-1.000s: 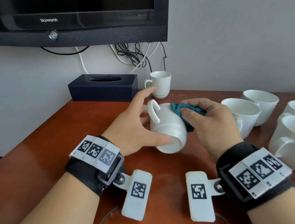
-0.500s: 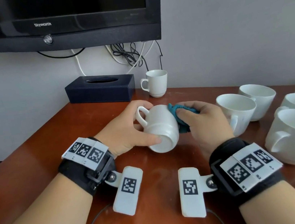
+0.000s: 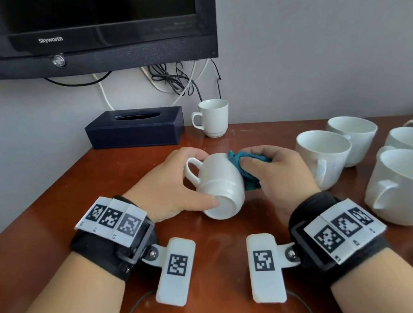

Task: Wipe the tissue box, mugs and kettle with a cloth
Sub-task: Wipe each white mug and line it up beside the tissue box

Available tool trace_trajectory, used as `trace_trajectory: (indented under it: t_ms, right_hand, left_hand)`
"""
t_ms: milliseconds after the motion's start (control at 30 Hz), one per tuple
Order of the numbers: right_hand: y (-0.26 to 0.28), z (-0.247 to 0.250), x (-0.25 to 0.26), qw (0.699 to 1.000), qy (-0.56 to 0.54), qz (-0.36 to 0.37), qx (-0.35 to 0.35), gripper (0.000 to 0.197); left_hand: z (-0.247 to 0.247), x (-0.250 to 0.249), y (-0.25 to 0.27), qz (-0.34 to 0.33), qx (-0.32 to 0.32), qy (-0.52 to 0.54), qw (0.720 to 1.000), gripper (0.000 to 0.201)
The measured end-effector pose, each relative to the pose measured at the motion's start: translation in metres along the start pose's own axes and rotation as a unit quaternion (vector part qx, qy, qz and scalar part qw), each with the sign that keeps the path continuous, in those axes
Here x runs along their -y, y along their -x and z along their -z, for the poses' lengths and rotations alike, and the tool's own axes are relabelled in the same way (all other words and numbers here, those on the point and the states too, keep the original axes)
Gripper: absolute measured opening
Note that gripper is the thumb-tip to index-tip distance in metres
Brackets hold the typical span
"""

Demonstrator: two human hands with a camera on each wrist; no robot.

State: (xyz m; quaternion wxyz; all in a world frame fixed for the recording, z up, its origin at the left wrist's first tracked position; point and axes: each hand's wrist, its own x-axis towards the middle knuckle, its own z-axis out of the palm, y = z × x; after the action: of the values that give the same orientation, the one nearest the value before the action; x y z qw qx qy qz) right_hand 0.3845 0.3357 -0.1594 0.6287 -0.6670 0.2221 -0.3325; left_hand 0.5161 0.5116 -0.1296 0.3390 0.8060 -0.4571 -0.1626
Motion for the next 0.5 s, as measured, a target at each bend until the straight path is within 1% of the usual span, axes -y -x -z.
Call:
trace_trajectory:
  t_ms: [67,200,367,433,500]
  right_hand:
    - [0.001,-0.001,0.001,1.000,-0.006,-0.007,0.004,0.013]
    - [0.003,-0.001,0.002,1.000,-0.016,-0.013,0.010,0.013]
    - [0.005,0.003,0.001,0.999,-0.023,-0.027,-0.002,0.012]
    - [0.005,0.003,0.000,0.999,-0.019,-0.028,0.002,0.013]
    - [0.007,0.001,0.001,0.999,-0.021,-0.022,0.017,0.016]
  left_hand:
    - [0.005,-0.004,0.002,0.000,0.001,-0.058,0.998,0.094]
    - [0.008,-0.010,0.005,-0.001,0.020,-0.128,0.992,0.101]
    - [0.007,-0.013,0.003,0.003,0.021,-0.170,0.985,0.112]
    - [0.006,-0.014,0.002,0.003,0.018,-0.171,0.985,0.113]
    - [0.006,-0.015,0.001,-0.003,0.009,-0.164,0.986,0.110]
